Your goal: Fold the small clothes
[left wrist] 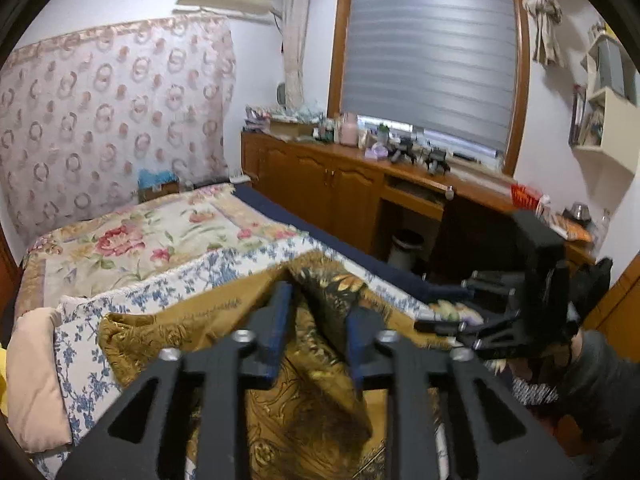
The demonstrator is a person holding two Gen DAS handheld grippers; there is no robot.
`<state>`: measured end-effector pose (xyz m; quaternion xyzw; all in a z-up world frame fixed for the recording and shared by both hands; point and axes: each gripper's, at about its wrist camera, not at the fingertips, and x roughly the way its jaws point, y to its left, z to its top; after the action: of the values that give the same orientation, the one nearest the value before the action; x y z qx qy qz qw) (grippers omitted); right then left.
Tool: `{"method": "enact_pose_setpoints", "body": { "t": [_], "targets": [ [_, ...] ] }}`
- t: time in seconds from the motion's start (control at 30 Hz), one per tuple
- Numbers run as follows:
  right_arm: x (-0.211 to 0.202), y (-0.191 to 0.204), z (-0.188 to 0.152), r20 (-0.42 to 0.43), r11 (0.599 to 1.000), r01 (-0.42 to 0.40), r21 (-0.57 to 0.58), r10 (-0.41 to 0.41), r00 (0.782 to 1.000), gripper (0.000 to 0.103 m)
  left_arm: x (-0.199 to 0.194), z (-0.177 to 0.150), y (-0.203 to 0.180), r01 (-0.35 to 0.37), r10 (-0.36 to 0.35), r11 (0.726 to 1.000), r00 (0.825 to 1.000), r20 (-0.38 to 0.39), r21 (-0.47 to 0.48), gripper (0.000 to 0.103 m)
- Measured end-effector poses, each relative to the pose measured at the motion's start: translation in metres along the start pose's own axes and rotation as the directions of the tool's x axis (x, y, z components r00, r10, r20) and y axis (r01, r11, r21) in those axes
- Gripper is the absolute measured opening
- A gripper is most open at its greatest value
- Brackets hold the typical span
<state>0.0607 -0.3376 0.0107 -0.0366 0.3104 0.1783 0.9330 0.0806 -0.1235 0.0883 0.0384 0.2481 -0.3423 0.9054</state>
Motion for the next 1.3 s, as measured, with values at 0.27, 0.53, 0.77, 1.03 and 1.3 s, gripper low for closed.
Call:
{"method": "enact_pose_setpoints", "body": {
  "t": [0.27, 0.53, 0.77, 1.03, 1.3],
  "targets": [
    [0.006, 0.005, 0.003, -0.008, 0.999, -0.033, -0.001, 0.033, 0.999, 0.057, -0.012, -0.017, 0.013, -0.039, 0.039, 0.999, 0.999, -0.012, -0.035, 0.051],
    [0.043, 0.017, 0.002, -0.091, 0.995, -0.086, -0.044, 0.082, 0.993, 0.057, -0.019, -0.052, 0.053, -0.149, 0.145, 0.984, 0.988, -0.047, -0.099, 0.051],
    [0.081, 0.019, 0.005, -0.163, 0.992, -0.106, -0.067, 0.094, 0.982, 0.058, -0.025, -0.076, 0.078, -0.238, 0.23, 0.962, 0.971, -0.072, -0.131, 0.051],
    [0.118, 0.029, 0.006, -0.258, 0.987, -0.126, -0.099, 0.097, 0.961, 0.06, -0.028, -0.095, 0.095, -0.297, 0.285, 0.942, 0.954, -0.095, -0.158, 0.051],
    [0.122, 0.033, 0.005, -0.274, 0.984, -0.134, -0.118, 0.097, 0.957, 0.039, -0.026, -0.104, 0.1, -0.309, 0.294, 0.935, 0.95, -0.104, -0.172, 0.051]
  ]
}}
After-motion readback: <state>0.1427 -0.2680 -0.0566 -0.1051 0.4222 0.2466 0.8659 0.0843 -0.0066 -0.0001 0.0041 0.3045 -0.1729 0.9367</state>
